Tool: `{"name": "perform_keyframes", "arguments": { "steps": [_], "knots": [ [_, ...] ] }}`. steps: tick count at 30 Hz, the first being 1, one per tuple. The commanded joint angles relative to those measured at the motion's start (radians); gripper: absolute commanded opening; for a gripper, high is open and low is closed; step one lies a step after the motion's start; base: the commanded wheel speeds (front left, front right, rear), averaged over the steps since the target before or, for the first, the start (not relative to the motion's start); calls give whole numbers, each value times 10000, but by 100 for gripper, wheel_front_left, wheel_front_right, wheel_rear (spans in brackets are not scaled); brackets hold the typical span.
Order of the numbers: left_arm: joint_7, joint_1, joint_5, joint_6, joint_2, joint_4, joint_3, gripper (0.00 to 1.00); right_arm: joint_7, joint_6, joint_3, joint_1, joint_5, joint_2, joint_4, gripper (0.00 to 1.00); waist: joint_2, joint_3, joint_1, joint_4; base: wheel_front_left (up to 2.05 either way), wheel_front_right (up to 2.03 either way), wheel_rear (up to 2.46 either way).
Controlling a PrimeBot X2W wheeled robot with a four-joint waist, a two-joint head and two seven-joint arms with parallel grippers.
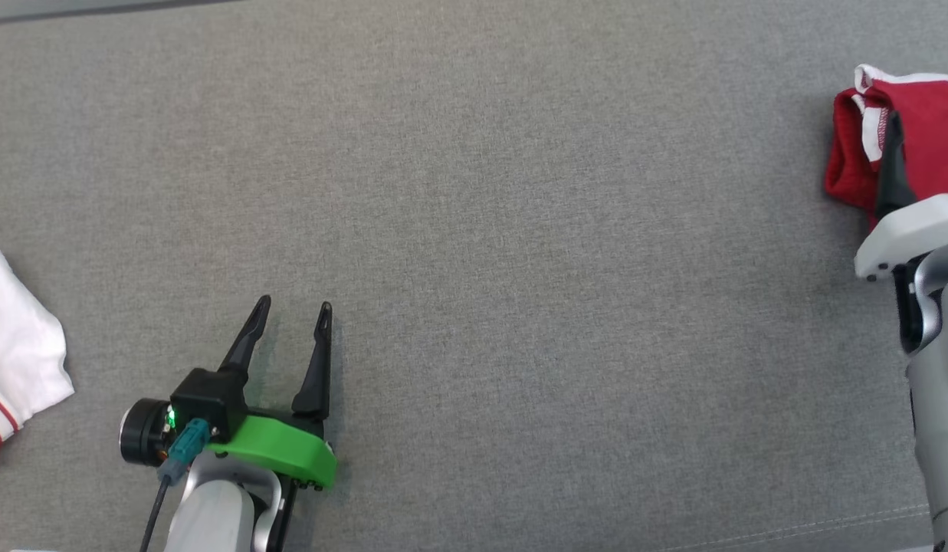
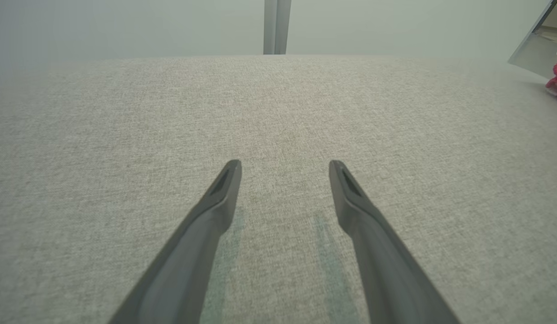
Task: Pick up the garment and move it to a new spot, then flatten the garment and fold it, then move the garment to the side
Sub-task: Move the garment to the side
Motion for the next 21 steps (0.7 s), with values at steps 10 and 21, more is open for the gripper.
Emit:
{"name": "perform_keyframes", "arguments": {
  "steps": [10,21],
  "knots": [
    [8,1049,-27,29,-219,190,577,100,-4,-16,2052,3223,2087,1027,-1704,100,1,-1968,0,662,0,0,0],
    [8,1884,63,29,-262,279,1167,100,-5,-16,2630,4909,2560,1770,-2546,100,1,-2869,0,926,0,0,0]
  ]
}}
